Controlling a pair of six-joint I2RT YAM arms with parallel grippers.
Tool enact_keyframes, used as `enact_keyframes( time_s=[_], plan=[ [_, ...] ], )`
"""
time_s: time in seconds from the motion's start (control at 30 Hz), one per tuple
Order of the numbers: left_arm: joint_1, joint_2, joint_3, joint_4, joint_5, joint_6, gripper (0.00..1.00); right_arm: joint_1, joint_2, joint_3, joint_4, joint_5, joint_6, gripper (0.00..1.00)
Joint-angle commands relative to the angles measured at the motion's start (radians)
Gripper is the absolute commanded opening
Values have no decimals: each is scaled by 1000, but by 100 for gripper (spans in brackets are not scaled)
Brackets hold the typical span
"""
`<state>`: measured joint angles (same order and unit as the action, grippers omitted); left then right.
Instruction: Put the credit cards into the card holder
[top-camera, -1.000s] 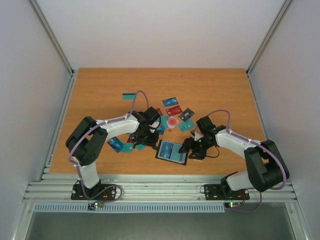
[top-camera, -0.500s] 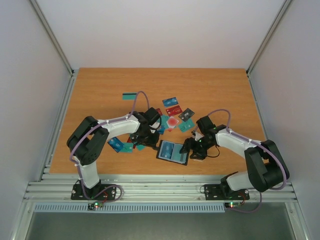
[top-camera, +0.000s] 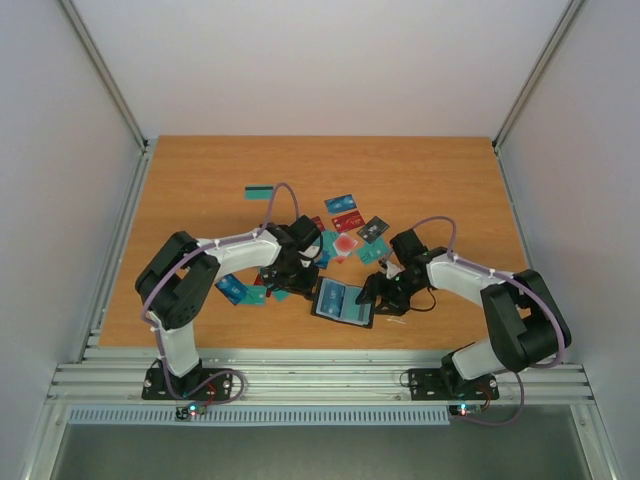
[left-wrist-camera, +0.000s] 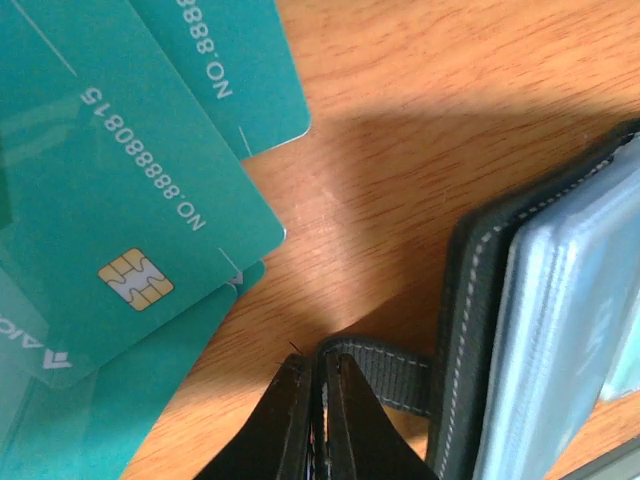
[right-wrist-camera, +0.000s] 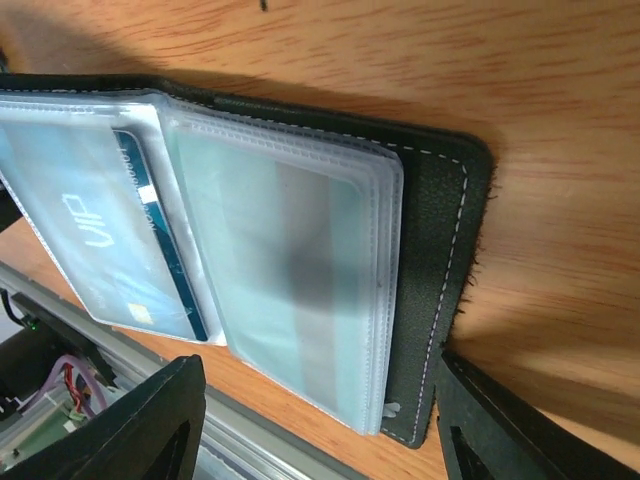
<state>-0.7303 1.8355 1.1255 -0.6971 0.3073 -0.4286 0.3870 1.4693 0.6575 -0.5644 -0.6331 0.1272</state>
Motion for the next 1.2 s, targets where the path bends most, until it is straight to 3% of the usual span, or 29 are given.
enact_keyframes(
  time_s=[0.0, 0.3, 0.67, 0.93, 1.07, 1.17],
  plan=[
    [-10, 23, 21, 8, 18, 23, 5, -4, -46, 1, 42, -44, -27, 64],
    [-17, 28, 26, 2, 10, 24, 4, -3, -141, -1, 49, -133, 3, 63],
    [-18, 31, 24, 0, 11, 24, 4, -2, -144, 9, 115, -198, 61, 61],
    [-23, 26, 35, -35, -22, 37, 4, -24, -130, 110, -194, 157, -52, 67],
    [-25, 30, 49, -56, -37, 43, 4, -43, -68, 106, -184, 204, -70, 67],
    [-25, 34, 73, -98, -74, 46, 4, -43, -23, 83, -130, 154, -74, 67]
  ],
)
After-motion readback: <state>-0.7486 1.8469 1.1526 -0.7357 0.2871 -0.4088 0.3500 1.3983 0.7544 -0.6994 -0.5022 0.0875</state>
